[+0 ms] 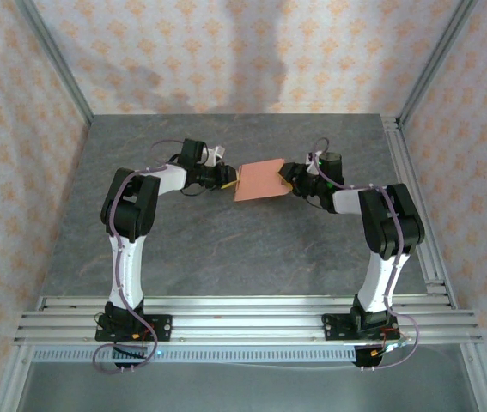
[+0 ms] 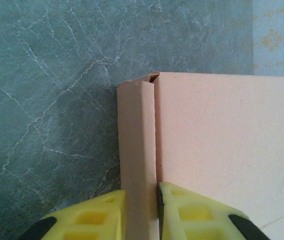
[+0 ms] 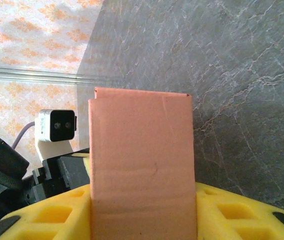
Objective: Fold the paper box
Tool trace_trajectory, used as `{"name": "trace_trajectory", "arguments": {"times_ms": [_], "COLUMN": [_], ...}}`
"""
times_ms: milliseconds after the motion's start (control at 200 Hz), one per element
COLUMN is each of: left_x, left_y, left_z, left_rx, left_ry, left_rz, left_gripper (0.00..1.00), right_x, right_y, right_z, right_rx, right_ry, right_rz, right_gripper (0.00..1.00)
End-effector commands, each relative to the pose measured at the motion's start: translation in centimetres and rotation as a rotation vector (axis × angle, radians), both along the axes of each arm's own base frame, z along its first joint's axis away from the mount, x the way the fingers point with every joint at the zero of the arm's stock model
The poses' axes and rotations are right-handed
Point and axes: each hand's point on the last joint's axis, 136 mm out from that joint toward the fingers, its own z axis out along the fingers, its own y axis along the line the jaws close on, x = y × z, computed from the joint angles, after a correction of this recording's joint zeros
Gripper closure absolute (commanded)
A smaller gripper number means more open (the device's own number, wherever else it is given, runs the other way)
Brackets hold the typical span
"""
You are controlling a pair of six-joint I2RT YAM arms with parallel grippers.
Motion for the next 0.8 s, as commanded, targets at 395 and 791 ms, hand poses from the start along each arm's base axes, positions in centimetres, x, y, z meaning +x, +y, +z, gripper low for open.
{"name": "trace_trajectory", "arguments": {"times_ms": [395, 791], "left_x": [-0.2, -3.6], "left_y": [2.3, 3.7], "left_z": [6.7, 16.6], "left_rx": [0.061, 0.257], "left_ry": [-0.267, -0.772], "left_rz": [0.098, 0.159], "left_gripper": [0.45, 0.00], "right_x": [-0.2, -1.2], "right_y": [-0.9, -2.3], "right_z": [2.9, 8.6], "right_rx": [-0.002, -0.032], "right_ry": [-0.066, -0.153], "right_rz": [-0.014, -0.036], "right_gripper": [0.58, 0.58]}}
